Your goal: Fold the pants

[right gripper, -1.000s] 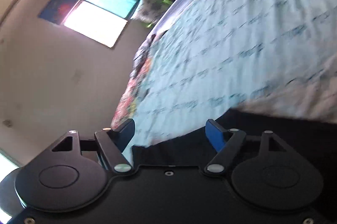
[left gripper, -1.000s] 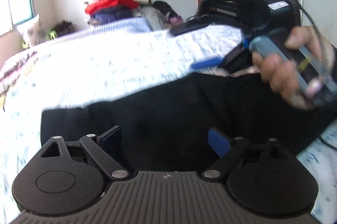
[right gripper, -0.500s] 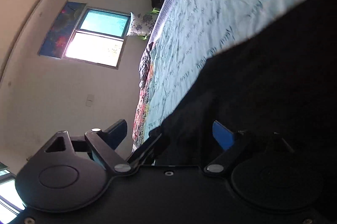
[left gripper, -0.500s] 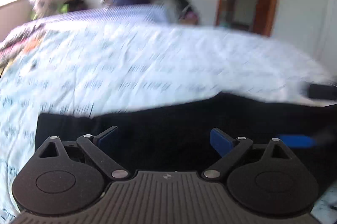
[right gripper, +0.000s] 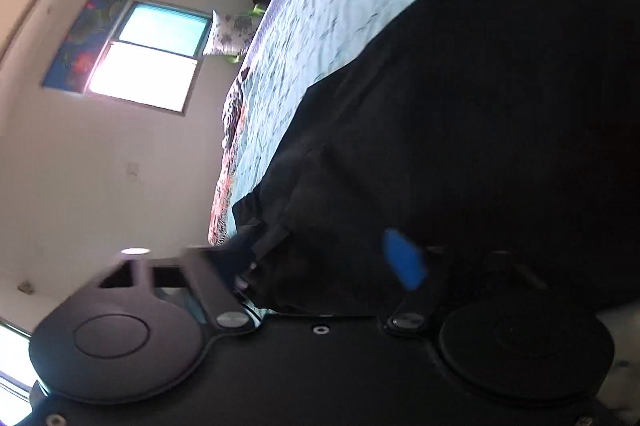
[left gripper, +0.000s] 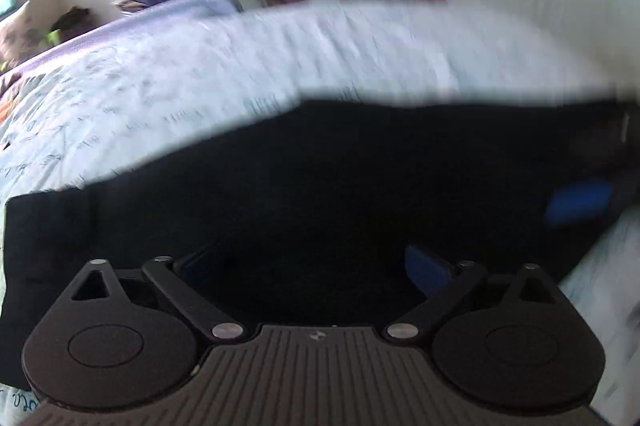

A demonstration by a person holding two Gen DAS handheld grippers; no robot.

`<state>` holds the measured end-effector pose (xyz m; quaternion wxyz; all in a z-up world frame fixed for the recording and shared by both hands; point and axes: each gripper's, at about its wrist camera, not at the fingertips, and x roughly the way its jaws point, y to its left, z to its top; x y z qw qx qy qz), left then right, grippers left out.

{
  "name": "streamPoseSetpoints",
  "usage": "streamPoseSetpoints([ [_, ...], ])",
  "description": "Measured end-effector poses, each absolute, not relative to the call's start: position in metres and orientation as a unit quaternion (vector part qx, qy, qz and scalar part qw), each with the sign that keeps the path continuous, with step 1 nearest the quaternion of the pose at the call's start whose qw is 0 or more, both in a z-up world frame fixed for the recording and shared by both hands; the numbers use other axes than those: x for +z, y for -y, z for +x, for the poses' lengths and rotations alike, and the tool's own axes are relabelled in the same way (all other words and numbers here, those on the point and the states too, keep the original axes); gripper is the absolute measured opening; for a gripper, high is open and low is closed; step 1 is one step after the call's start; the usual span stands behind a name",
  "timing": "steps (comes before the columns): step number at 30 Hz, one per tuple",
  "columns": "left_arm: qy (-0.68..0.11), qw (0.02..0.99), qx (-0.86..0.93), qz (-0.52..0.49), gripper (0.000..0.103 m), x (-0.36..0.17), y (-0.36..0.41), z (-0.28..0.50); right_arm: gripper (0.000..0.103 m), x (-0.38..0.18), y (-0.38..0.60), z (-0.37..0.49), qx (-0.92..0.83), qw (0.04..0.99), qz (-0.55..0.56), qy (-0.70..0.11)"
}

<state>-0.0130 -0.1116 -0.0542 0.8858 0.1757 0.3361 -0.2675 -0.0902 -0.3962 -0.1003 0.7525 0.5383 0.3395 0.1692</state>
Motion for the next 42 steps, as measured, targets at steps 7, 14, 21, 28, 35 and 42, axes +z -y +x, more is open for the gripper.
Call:
streamPoseSetpoints([
  [7, -0.259, 0.895, -0.329, 0.155, 0.094, -0.011, 0.146, -0.041, 0.081, -0.032, 0.56, -0.144, -0.009, 0.847, 0.486, -0.212],
  [14, -0.279, 0.862, -0.369, 0.208, 0.094, -0.048, 0.202, -0.055, 0.081, -0.029, 0.671, -0.167, -0.214, 0.862, 0.335, -0.313],
  [21, -0.312, 0.848, -0.377, 0.202, 0.097, -0.061, 0.215, -0.042, 0.06, -0.038, 0.682, -0.162, -0.133, 0.866, 0.364, -0.316],
  [28, -0.316, 0.855, -0.368, 0.183, 0.103, -0.069, 0.213, -0.038, 0.035, -0.043, 0.677, -0.155, -0.124, 0.864, 0.328, -0.362],
  [35, -0.296, 0.86, -0.37, 0.19, 0.103, -0.065, 0.216, -0.044, 0.011, -0.025, 0.656, -0.176, -0.098, 0.926, 0.252, -0.264],
  [42, -0.299, 0.86, -0.367, 0.189, 0.103, -0.066, 0.215, -0.045, 0.061, -0.039, 0.681, -0.193, -0.146, 0.893, 0.338, -0.258],
])
